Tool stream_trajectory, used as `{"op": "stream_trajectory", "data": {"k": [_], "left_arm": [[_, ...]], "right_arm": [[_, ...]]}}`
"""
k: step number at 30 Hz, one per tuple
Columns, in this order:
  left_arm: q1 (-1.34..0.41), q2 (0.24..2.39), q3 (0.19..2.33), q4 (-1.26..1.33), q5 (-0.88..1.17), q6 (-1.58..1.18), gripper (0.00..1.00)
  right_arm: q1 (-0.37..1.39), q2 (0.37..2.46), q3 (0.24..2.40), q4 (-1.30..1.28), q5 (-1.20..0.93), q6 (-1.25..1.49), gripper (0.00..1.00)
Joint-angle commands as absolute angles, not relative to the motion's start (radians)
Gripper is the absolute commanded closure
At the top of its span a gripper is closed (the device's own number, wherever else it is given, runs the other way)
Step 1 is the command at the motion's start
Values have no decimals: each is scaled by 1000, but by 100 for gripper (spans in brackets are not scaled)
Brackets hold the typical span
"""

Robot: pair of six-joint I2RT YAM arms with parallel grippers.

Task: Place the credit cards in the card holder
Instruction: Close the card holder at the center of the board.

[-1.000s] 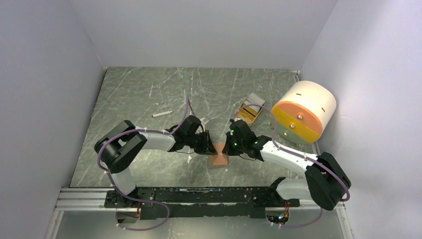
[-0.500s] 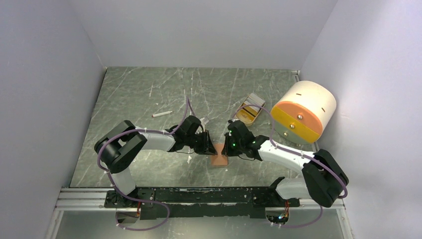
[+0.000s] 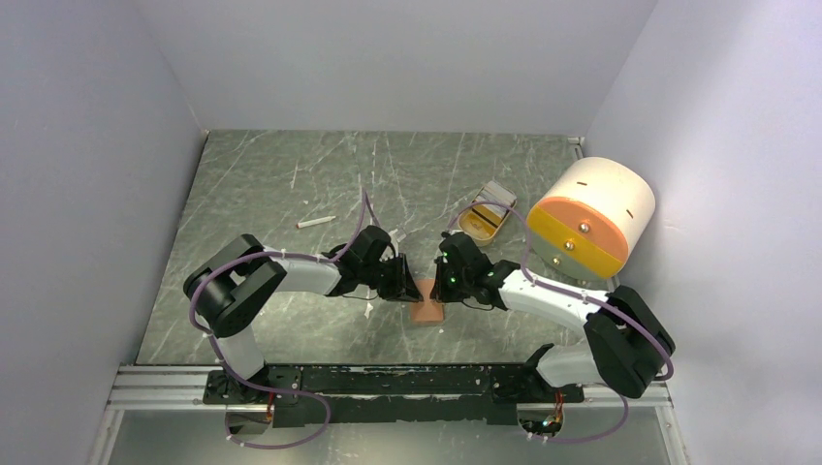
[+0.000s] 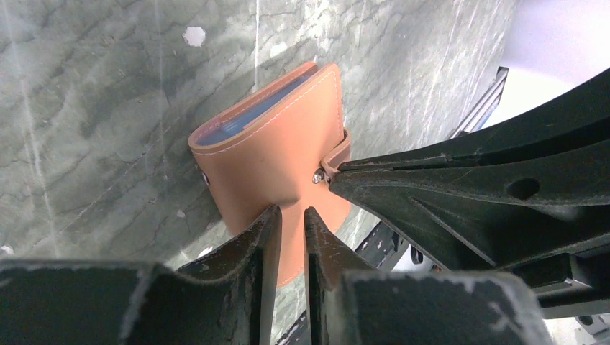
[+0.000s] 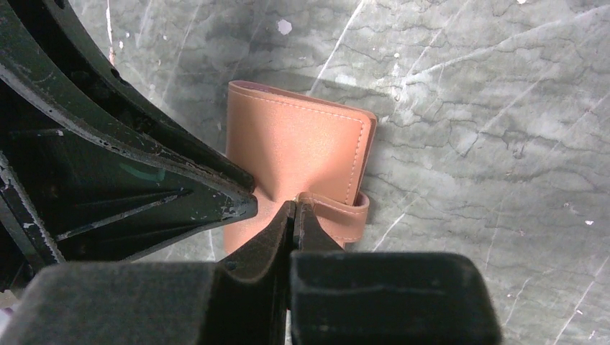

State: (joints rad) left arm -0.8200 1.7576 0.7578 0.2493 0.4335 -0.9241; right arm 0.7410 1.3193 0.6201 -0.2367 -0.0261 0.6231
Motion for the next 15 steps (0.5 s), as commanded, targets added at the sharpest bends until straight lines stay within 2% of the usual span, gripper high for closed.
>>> {"op": "stream_trajectory", "data": {"k": [1,15], "left_arm": [[-831,1738,728,242,448,-932,76],[-832,1754,715,273,457,-943,76]], "right_arm": [[750,1333,633,-233,-2,626,100],[753,1362,635,-235,-18,618,100]]}}
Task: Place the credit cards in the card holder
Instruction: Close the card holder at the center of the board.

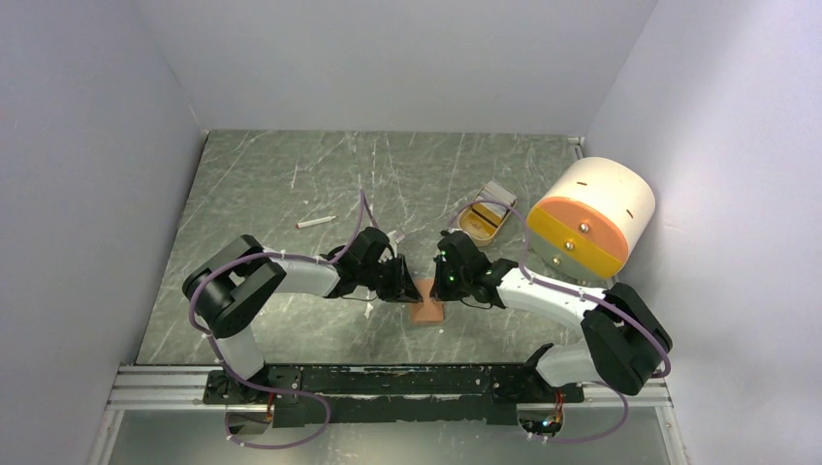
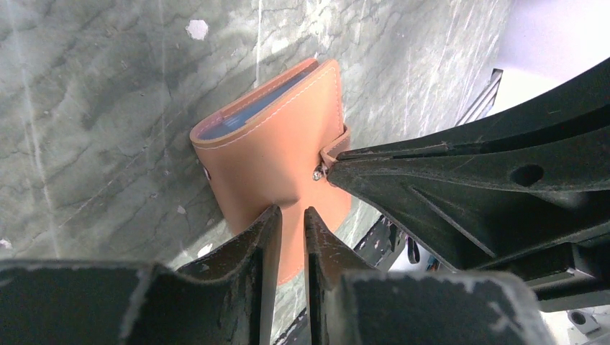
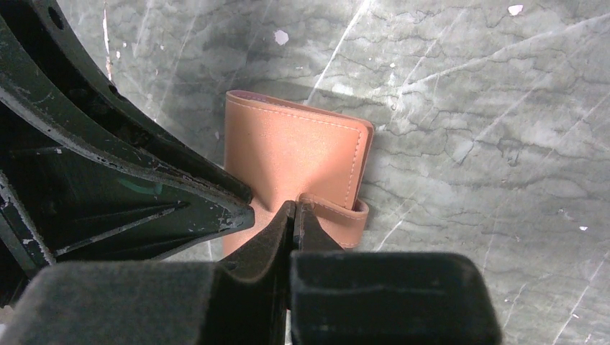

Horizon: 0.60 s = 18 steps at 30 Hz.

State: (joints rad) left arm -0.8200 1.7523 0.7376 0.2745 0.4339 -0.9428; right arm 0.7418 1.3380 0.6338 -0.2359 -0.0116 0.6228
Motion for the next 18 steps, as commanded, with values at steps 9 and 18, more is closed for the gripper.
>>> {"op": "stream_trajectory", "data": {"k": [9,18], "left_arm": [[-832,1744,713,265,446,-936,76],[-832,1749,712,265,445,-934,76]], "right_arm": [[766,1355,644,-253,-30,620,100],[787,1371,654,-241,-36,627,100]]}}
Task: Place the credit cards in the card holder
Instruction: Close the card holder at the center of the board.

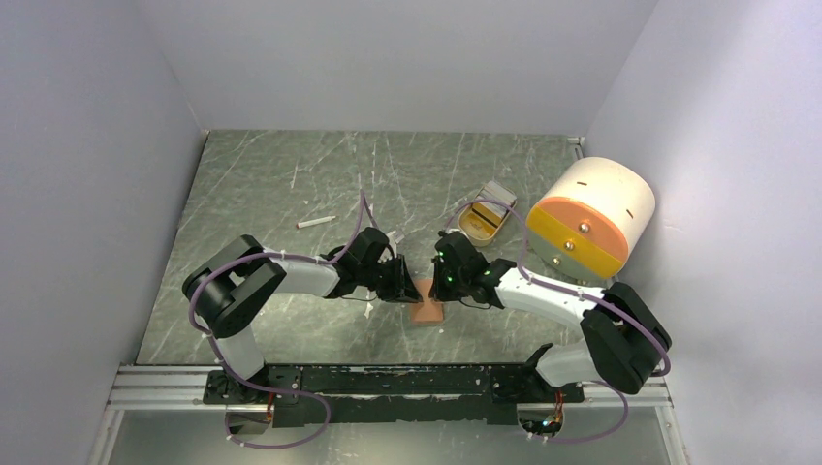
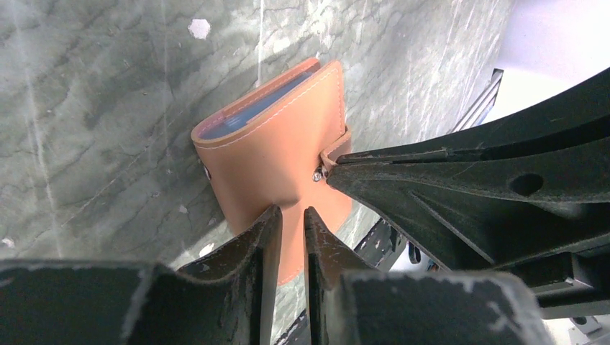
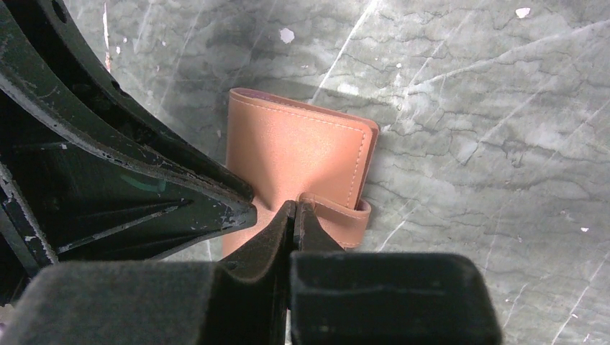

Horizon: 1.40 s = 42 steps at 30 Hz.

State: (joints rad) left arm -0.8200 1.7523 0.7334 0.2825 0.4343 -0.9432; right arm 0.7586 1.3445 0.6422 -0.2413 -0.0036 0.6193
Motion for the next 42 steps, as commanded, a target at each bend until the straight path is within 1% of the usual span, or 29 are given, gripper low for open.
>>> {"op": "stream_trajectory", "data": {"k": [1,16,33,42], "left_arm": [[-832,1749,713,265,445,-933,76],[-832,1776,719,267,441,-930,77],[-832,1754,714,258,435,-936,77],[-832,1759,707,266,430,-943,77]], "right_arm": [[788,1374,653,-241,-35,627,100],[802,1373,669,-258,-28,631,100],[822,1400,645,-245,-21,656,100],[834,1363,618,-261,2,670,100]]}}
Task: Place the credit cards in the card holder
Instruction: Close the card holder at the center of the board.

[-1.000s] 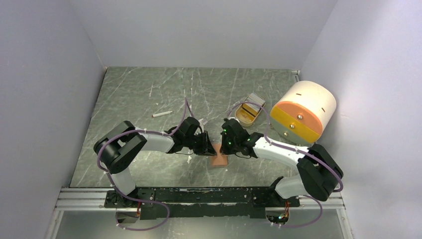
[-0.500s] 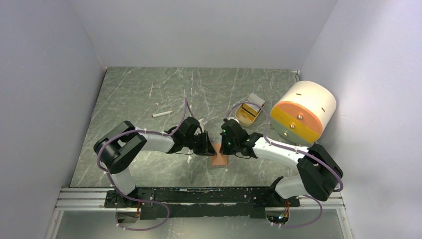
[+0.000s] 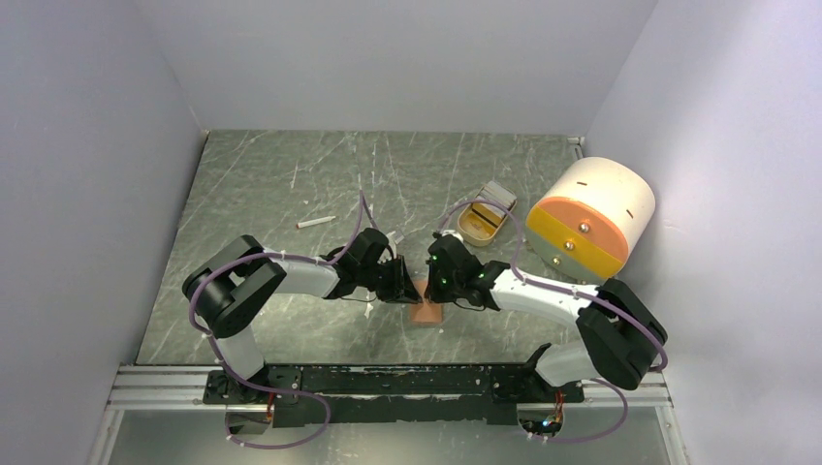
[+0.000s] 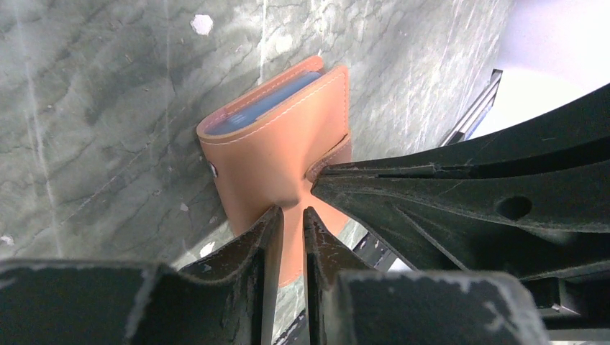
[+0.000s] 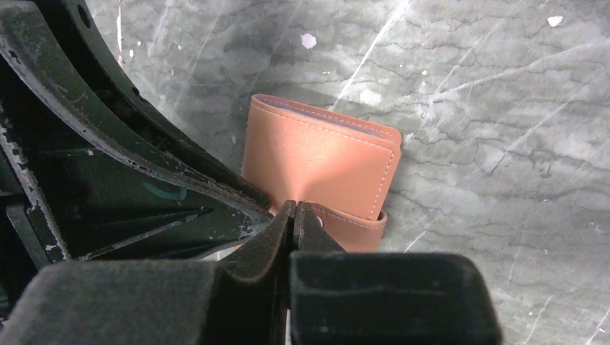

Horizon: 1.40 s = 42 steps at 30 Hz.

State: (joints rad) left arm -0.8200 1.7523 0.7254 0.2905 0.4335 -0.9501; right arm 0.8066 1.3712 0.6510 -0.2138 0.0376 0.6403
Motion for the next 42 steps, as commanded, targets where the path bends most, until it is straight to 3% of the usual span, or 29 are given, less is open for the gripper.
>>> {"op": "stream_trajectory", "data": {"k": [1,27,42], "left_arm": [[-832,1758,709,264,428,-943,77],[-833,1749,702,235,407,-941,77],[-832,1750,712,233,409,-943,77]], "right_arm": [[833,1359,617,-265,8,670,100],[832,1288,416,-54,77,745,100],[832,1131,652,-294,51,674,75]]}}
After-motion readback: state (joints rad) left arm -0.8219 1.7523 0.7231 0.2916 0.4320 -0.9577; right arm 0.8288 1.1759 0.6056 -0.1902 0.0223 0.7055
